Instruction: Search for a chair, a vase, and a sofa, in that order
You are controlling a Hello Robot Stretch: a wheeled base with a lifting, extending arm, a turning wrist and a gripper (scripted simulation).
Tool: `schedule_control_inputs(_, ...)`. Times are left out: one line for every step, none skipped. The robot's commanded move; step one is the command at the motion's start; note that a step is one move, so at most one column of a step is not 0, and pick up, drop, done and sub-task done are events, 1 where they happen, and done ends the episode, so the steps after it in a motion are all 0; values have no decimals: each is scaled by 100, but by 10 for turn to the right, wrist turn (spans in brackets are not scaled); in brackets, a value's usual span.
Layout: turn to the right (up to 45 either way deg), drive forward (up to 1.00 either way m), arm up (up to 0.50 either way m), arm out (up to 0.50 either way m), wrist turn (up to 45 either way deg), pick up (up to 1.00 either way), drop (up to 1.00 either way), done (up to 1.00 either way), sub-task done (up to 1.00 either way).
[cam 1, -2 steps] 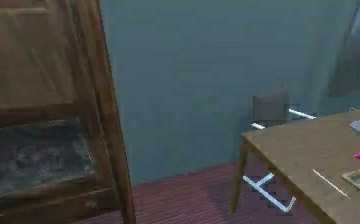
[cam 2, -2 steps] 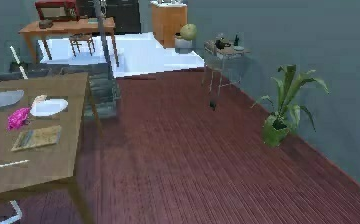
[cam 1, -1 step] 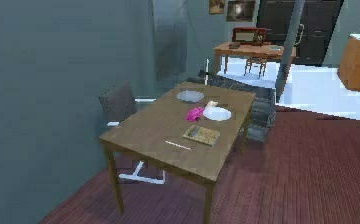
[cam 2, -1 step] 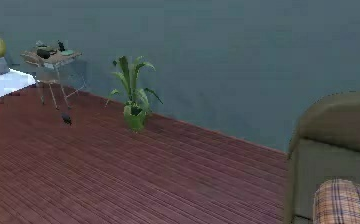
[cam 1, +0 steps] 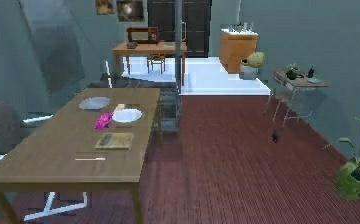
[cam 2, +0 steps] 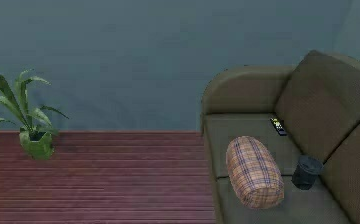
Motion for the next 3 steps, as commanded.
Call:
schedule_control_inputs(0,15,0,0,0,0,0,0,0)
schedule_control_inputs(-450,0,0,0,0,0,0,0,0)
schedule_control_inputs(-300,0,0,0,0,0,0,0,0)
